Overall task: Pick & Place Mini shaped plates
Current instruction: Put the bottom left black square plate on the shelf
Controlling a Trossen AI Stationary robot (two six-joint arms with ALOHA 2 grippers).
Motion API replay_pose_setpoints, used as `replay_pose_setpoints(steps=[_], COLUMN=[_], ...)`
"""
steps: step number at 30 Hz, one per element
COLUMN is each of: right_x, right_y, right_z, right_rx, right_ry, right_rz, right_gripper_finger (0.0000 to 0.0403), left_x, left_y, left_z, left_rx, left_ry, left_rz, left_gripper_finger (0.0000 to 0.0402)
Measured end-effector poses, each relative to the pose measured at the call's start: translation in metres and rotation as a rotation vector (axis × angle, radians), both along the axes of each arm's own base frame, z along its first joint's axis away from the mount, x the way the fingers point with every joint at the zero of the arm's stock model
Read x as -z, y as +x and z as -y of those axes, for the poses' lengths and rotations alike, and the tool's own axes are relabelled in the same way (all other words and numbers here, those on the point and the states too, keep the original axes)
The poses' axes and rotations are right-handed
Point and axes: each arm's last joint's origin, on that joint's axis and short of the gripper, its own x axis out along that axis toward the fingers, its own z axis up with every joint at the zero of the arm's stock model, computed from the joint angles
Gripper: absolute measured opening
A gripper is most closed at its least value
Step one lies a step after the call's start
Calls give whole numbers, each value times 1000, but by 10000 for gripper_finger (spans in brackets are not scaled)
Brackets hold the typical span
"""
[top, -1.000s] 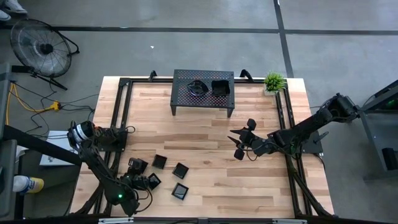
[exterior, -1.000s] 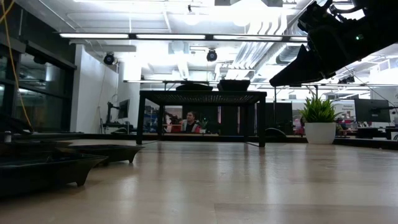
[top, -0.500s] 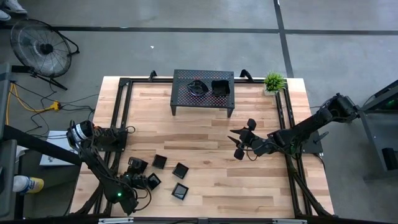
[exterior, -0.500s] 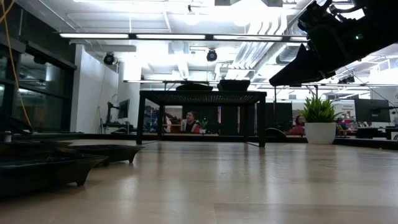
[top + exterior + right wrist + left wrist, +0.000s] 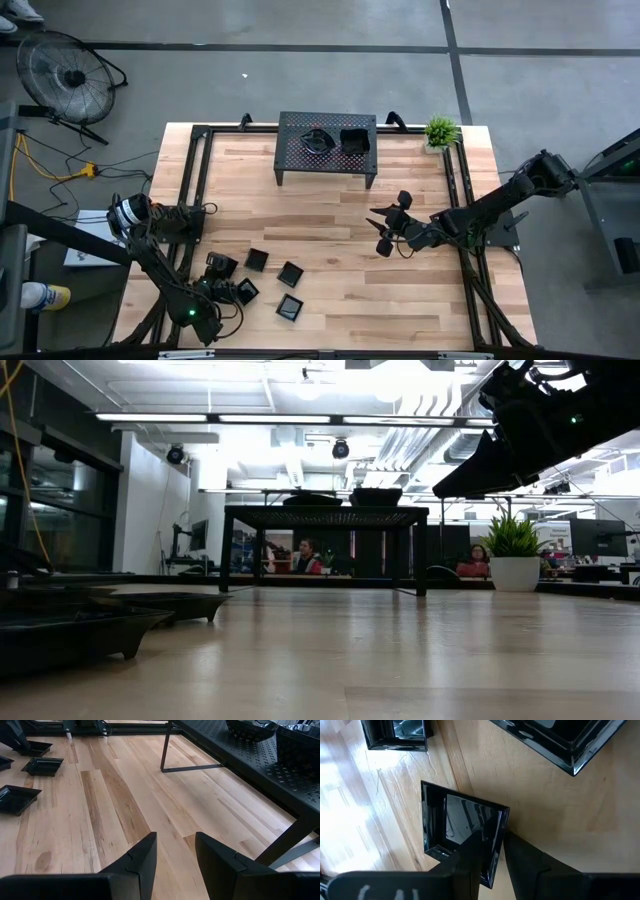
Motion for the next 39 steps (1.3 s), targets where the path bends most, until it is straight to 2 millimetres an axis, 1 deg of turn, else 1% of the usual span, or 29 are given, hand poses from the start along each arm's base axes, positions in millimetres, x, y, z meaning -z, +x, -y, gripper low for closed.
replay_pose_setpoints(steps=[3,5,12,14,22,27,33,37,39], right_x=[0,0,0,0,0,0,0,0,0], right_y=[0,0,0,0,0,0,0,0,0], right_z=[0,0,0,0,0,0,0,0,0], right_rx=[0,2,4,4,4,4,4,4,4], right_ry=[0,-1,-2,-2,-2,-2,-1,-1,-1], right_rz=[0,0,1,1,1,1,2,2,2], right_gripper_finger=[129,129,129,129,129,129,129,129,129], left_x=[0,0,1,1,-1,-15,-38,-50,-54], left_y=[0,0,0,0,1,4,11,15,20], left_z=[0,0,0,-1,0,4,10,12,10], left_rx=[-5,-12,-21,-21,-20,-3,44,86,94], left_ry=[-1,-1,-1,9,11,51,136,196,223], left_rz=[2,5,7,4,5,12,101,188,236], left_gripper_finger=[80,71,16,6,6,6,3,3,3])
